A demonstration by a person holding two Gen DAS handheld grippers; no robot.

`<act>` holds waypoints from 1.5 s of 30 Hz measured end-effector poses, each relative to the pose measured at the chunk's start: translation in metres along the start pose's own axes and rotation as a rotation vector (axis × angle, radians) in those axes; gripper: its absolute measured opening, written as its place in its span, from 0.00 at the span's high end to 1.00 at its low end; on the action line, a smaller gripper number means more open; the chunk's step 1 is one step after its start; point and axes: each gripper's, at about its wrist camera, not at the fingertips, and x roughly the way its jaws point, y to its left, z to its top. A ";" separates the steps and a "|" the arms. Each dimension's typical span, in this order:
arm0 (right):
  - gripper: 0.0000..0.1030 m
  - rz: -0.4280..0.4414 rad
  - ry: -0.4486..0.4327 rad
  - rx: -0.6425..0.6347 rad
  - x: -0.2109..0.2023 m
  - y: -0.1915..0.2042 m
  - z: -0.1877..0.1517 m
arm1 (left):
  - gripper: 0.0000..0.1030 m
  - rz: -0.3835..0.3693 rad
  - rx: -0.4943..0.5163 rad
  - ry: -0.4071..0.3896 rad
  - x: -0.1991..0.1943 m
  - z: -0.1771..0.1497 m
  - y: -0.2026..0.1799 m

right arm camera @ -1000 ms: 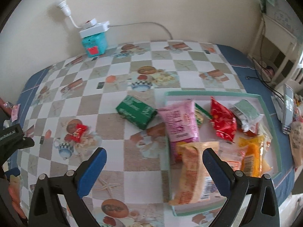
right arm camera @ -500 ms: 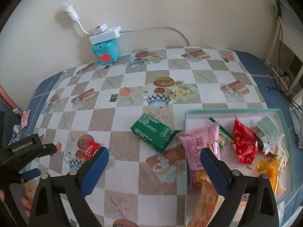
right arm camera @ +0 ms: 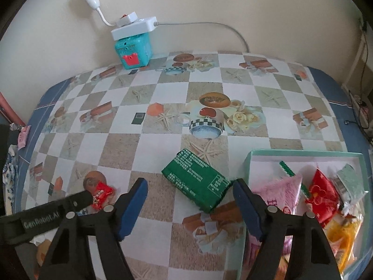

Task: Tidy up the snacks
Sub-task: 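Move both tools back toward the red candy and green box, then grasp the red candy with the left tool while the right tool grasps the green box, then carry the red candy with the left tool while the right tool carries the green box over the tray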

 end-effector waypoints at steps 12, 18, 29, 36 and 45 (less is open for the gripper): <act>0.25 -0.035 0.063 -0.107 0.028 0.009 0.011 | 0.45 0.004 0.075 0.025 0.019 0.004 -0.026; 0.25 -0.051 0.098 -0.156 0.039 0.008 0.015 | 0.53 0.007 0.079 0.017 0.018 0.006 -0.023; 0.50 -0.056 0.133 -0.198 0.054 0.015 0.009 | 0.68 0.020 0.075 0.012 0.021 0.009 -0.030; 0.57 -0.044 0.122 -0.175 0.045 0.019 -0.001 | 0.74 0.006 0.066 0.017 0.020 0.006 -0.022; 0.58 -0.015 0.126 -0.124 0.028 0.024 -0.022 | 0.74 0.022 0.055 0.018 0.006 -0.009 -0.017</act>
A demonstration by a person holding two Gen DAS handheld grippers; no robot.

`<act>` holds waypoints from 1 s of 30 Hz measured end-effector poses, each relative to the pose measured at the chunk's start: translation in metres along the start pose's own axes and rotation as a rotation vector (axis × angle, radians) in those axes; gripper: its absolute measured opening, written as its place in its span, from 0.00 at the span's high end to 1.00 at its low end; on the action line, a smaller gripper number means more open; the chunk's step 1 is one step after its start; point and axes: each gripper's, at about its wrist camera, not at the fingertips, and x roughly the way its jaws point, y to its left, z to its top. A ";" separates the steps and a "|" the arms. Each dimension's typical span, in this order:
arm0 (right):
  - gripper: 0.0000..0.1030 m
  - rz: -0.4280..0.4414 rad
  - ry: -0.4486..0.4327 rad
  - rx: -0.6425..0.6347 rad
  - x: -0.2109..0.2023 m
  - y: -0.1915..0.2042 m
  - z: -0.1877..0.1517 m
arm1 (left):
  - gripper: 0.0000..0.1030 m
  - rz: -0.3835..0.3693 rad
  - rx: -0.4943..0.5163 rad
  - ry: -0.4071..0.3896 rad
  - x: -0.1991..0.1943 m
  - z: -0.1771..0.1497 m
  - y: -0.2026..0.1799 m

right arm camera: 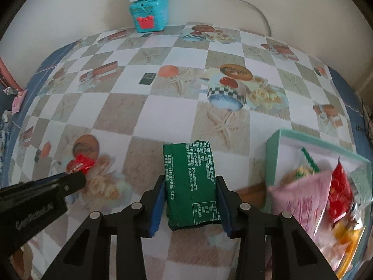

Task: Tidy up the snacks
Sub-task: 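Carry the red candy with the left tool while the right tool carries the green box over the tray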

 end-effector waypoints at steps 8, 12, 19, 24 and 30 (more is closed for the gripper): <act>0.58 0.035 -0.025 0.049 -0.030 0.002 -0.021 | 0.74 0.001 0.000 -0.064 -0.040 -0.022 0.005; 0.58 0.047 -0.056 0.069 -0.052 0.002 -0.031 | 0.74 0.009 0.011 -0.118 -0.062 -0.032 0.002; 0.58 0.033 -0.111 0.107 -0.088 -0.007 -0.048 | 0.74 0.001 0.030 -0.189 -0.096 -0.033 -0.007; 0.58 0.014 -0.149 0.164 -0.110 -0.027 -0.058 | 0.74 -0.005 0.062 -0.238 -0.113 -0.040 -0.022; 0.58 -0.032 -0.183 0.226 -0.127 -0.055 -0.066 | 0.74 -0.004 0.100 -0.282 -0.130 -0.050 -0.042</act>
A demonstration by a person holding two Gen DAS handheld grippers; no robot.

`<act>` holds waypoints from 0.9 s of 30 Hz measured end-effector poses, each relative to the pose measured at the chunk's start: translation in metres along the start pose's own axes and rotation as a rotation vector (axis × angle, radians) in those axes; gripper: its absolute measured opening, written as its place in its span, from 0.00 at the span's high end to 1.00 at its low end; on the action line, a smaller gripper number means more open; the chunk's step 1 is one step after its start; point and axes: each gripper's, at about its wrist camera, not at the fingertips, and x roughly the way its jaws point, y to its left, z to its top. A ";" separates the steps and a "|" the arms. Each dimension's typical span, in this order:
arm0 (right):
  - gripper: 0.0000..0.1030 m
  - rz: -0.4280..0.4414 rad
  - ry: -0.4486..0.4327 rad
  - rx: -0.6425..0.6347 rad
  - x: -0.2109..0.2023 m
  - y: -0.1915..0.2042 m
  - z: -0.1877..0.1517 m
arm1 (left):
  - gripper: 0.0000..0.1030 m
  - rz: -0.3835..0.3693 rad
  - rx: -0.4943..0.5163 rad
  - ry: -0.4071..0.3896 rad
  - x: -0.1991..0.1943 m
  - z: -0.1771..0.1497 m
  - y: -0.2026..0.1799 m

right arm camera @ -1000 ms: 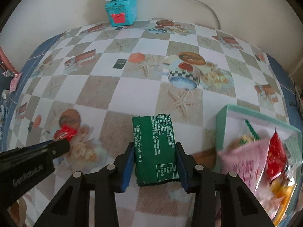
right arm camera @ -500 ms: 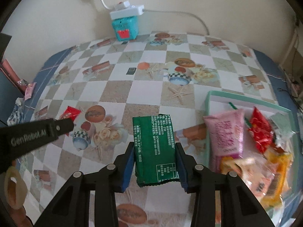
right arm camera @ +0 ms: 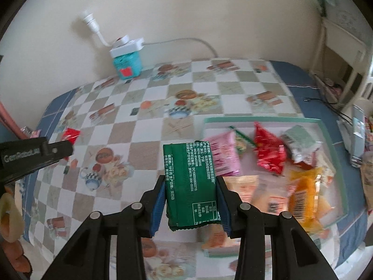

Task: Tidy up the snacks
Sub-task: 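Carry the red candy with the left tool while the right tool carries the green box over the tray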

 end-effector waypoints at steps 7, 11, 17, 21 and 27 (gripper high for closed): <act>0.58 -0.037 -0.008 0.115 -0.004 -0.050 0.003 | 0.74 -0.023 0.048 -0.005 -0.008 -0.005 -0.024; 0.58 -0.074 0.005 0.163 -0.001 -0.078 0.002 | 0.74 -0.020 0.061 0.002 -0.007 -0.009 -0.035; 0.58 -0.134 0.016 0.281 -0.001 -0.129 -0.005 | 0.74 -0.045 0.106 0.011 -0.008 -0.019 -0.060; 0.58 -0.163 0.021 0.349 -0.002 -0.158 -0.010 | 0.74 -0.076 0.142 0.024 -0.009 -0.027 -0.080; 0.58 -0.223 0.034 0.426 -0.001 -0.193 -0.018 | 0.74 -0.107 0.221 0.026 -0.011 -0.042 -0.120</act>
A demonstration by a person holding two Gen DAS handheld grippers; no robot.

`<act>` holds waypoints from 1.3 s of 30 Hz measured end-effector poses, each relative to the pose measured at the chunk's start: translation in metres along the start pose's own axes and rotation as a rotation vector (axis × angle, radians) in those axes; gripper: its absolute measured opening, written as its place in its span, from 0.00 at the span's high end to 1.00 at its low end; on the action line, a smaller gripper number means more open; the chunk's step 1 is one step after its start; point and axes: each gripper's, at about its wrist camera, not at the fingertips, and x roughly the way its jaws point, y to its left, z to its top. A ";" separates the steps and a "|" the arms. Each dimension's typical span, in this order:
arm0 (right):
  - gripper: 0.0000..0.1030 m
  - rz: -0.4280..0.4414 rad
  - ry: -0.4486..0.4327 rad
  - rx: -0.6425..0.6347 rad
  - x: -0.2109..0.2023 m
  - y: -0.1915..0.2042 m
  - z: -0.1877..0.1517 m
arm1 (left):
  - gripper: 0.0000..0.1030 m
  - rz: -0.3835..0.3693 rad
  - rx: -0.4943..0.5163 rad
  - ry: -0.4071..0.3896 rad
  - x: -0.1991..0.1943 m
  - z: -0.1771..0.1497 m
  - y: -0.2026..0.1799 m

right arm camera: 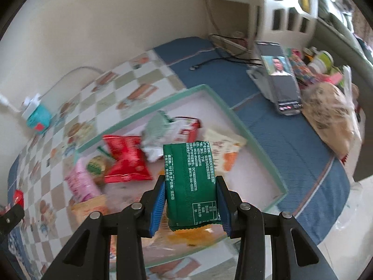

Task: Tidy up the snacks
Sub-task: 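Carry the red candy with the left tool while the right tool carries the green box over the tray, then open both tools to drop the red candy and green box in the tray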

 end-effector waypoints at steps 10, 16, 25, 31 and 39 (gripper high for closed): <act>0.58 -0.044 0.014 0.065 0.014 -0.031 0.006 | 0.74 -0.061 0.134 0.060 0.026 -0.011 -0.065; 0.58 -0.058 0.003 0.055 0.021 -0.032 0.010 | 0.74 -0.054 0.169 0.061 0.039 -0.009 -0.082; 0.58 -0.059 -0.005 0.035 0.030 -0.031 0.018 | 0.74 -0.040 0.190 0.067 0.053 -0.003 -0.094; 0.58 -0.068 0.001 0.017 0.032 -0.028 0.017 | 0.71 -0.035 0.184 0.070 0.055 -0.001 -0.094; 0.45 -0.071 0.023 0.002 0.034 -0.024 0.013 | 0.43 -0.041 0.122 0.091 0.056 0.001 -0.076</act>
